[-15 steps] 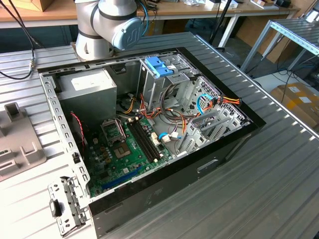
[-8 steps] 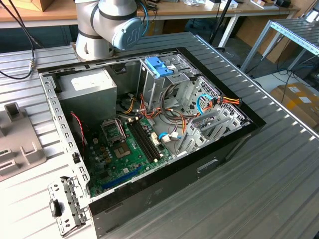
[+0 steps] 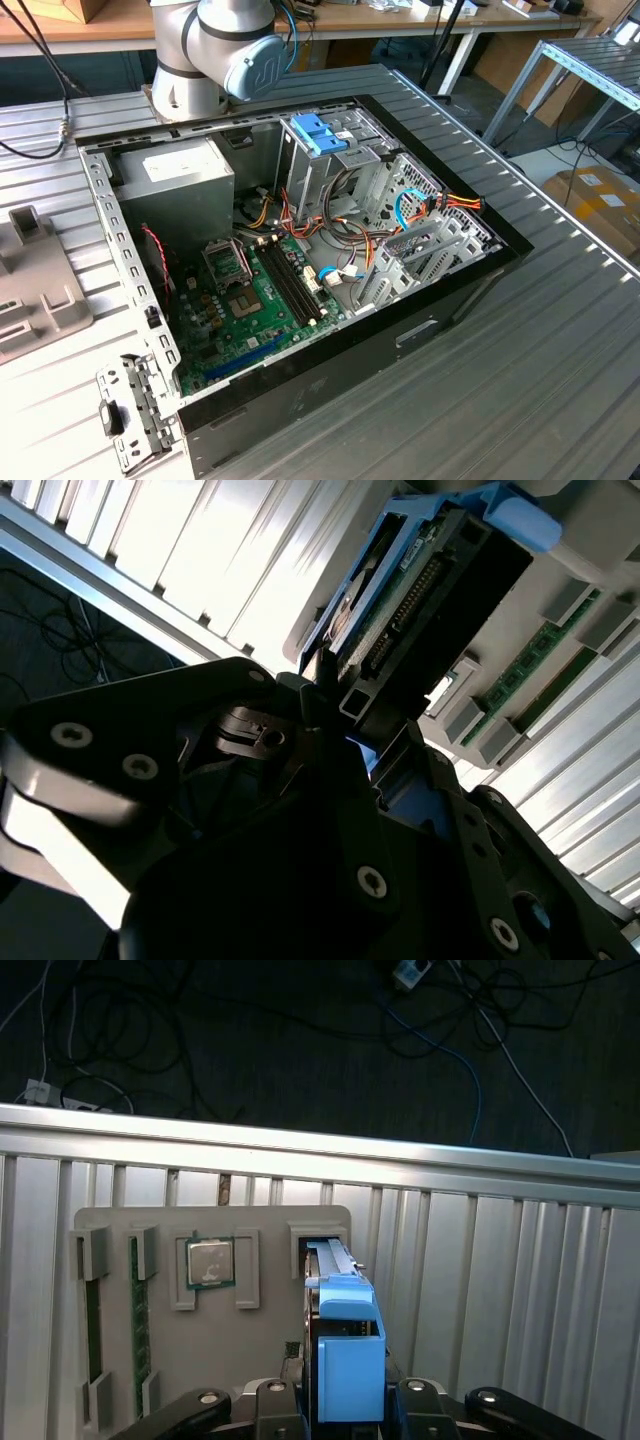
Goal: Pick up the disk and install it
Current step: 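Pick up the disk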
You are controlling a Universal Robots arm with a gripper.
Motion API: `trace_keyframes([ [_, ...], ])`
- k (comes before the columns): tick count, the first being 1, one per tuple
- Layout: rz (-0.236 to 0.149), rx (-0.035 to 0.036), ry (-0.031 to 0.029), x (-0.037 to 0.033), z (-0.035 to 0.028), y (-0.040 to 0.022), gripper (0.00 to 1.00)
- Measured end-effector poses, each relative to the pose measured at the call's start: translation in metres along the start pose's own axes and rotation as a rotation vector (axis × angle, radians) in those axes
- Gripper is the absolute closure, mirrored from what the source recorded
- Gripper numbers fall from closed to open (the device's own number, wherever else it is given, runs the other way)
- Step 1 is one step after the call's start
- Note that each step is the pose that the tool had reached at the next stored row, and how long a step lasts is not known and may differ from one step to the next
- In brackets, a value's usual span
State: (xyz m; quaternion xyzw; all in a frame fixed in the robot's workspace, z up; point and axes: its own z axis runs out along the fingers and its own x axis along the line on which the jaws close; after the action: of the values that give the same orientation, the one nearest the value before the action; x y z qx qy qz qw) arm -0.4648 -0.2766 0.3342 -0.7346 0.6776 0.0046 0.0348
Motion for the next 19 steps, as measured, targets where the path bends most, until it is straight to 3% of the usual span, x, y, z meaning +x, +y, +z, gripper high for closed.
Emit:
trace_keyframes([
  [19,0.000,0.0006,-0.0071,-0.0003,-0.0050,-0.0002,0.63],
])
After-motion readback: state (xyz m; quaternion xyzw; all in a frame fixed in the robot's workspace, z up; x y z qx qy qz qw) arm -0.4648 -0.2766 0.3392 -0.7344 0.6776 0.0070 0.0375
